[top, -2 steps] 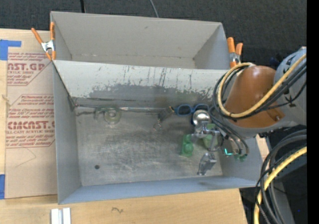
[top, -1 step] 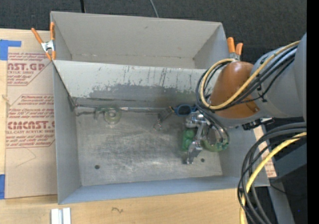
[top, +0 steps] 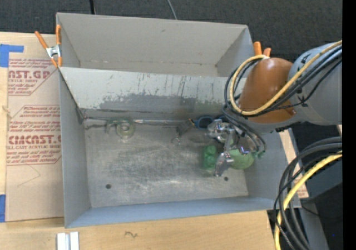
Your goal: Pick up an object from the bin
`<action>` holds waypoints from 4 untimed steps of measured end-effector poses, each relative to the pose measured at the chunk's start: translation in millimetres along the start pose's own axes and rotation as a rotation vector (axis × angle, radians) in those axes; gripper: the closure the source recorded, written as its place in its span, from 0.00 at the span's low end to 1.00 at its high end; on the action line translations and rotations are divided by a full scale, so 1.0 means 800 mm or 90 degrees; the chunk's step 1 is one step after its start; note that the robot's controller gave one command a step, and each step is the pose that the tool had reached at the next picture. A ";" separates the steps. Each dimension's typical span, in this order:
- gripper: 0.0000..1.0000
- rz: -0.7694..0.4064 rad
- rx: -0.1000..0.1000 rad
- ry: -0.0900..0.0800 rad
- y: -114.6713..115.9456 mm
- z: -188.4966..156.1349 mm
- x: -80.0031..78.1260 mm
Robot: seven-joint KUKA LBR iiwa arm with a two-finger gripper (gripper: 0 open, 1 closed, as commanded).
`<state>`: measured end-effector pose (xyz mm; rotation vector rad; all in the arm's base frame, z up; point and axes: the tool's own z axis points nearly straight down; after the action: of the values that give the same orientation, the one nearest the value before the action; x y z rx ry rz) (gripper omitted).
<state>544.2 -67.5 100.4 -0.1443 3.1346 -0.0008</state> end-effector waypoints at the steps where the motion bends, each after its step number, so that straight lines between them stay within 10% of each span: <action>1: 0.00 -0.206 -0.001 0.000 0.004 -0.014 -0.028; 3: 0.00 -0.232 0.001 -0.006 -0.001 0.034 -0.006; 4: 1.00 -0.232 0.000 -0.001 -0.001 0.034 -0.005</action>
Offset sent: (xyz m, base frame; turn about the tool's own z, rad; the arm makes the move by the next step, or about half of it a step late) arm 0.0213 0.0041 0.0113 -0.3228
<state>548.3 -68.1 73.5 -0.7098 3.0549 -0.0015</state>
